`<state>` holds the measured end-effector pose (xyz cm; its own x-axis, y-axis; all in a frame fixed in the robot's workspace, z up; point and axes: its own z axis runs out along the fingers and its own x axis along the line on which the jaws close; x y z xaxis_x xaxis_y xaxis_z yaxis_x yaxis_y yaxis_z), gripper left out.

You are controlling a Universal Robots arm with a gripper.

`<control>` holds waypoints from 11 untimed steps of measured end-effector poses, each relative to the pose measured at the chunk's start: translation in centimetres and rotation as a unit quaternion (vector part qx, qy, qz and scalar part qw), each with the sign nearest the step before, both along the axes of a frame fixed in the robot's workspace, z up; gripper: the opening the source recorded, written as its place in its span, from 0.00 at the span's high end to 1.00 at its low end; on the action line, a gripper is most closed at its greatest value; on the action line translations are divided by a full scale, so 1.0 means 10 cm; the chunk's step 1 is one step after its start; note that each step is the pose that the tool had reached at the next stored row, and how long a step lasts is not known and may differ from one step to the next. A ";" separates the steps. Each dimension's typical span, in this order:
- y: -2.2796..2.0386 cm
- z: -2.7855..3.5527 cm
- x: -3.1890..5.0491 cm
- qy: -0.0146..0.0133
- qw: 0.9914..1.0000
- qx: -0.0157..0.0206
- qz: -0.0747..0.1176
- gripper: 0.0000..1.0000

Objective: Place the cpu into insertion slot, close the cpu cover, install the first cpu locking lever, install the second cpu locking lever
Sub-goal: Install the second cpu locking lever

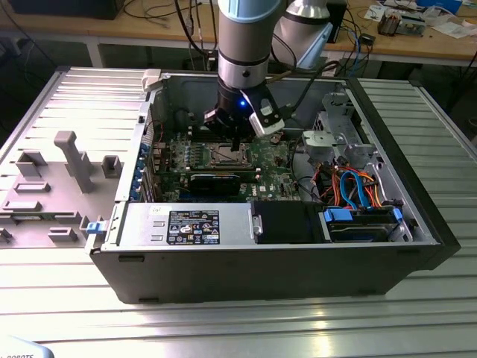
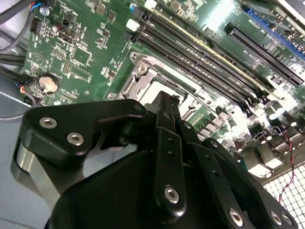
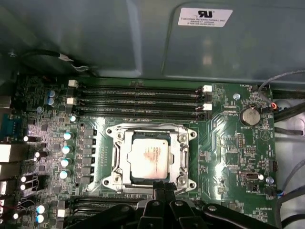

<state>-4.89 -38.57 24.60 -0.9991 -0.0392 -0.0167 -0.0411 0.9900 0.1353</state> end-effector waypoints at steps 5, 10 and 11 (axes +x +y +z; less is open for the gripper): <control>-0.030 0.000 0.000 0.000 1.000 0.000 0.000 0.89; -0.048 0.000 0.000 0.000 1.000 0.001 0.000 0.89; -0.055 0.000 0.000 0.000 1.000 0.000 0.000 0.89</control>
